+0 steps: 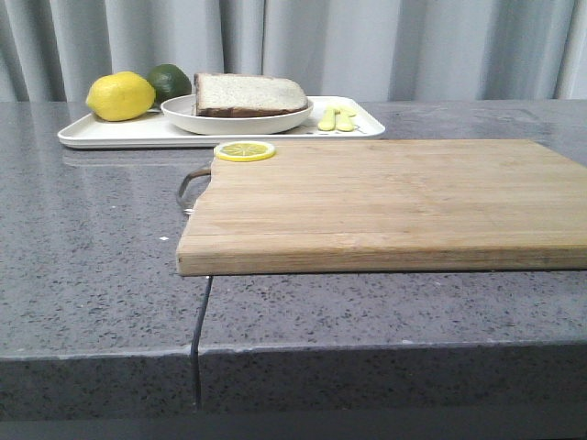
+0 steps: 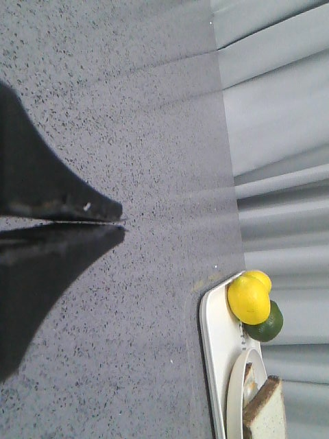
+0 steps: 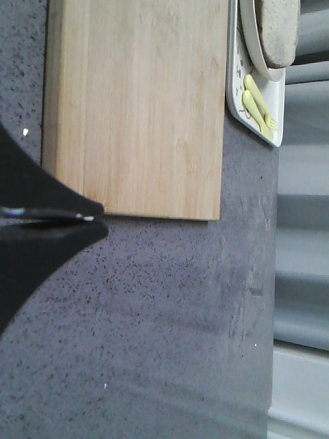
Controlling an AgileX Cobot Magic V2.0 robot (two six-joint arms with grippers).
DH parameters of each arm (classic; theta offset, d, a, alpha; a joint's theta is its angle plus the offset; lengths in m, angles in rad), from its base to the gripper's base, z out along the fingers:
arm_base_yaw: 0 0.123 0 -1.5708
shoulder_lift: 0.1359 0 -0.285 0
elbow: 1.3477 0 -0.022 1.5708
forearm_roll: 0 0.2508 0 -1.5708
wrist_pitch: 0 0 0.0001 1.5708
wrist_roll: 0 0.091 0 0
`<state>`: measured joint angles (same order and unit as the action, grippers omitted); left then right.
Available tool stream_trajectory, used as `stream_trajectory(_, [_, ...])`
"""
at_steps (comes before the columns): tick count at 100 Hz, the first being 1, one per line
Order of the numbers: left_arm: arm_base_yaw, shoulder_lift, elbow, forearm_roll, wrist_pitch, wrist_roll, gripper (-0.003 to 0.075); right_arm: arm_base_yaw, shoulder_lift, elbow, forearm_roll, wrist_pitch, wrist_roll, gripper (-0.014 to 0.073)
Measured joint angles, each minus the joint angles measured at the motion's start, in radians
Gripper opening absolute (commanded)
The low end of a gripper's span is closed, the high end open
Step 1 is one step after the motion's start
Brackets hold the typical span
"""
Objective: Place bread and move sandwich to tray
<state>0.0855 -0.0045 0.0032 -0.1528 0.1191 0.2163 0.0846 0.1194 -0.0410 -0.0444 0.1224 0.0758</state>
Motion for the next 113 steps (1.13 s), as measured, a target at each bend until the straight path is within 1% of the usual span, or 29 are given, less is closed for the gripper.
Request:
stream_trajectory(17, [0.000,0.000,0.000,0.000,0.000,0.000,-0.0019,0.000,-0.109,0.054,-0.005,-0.003,0.011,-0.0067])
stream_trajectory(24, [0.000,0.000,0.000,0.000,0.002,0.000,-0.0019,0.000,-0.125,0.065,-0.005,-0.007,0.011,-0.0067])
stream_trajectory(113, [0.000,0.000,0.000,0.000,0.002,0.000,-0.0019,0.000,-0.128,0.069,0.002,-0.006,0.015,-0.0067])
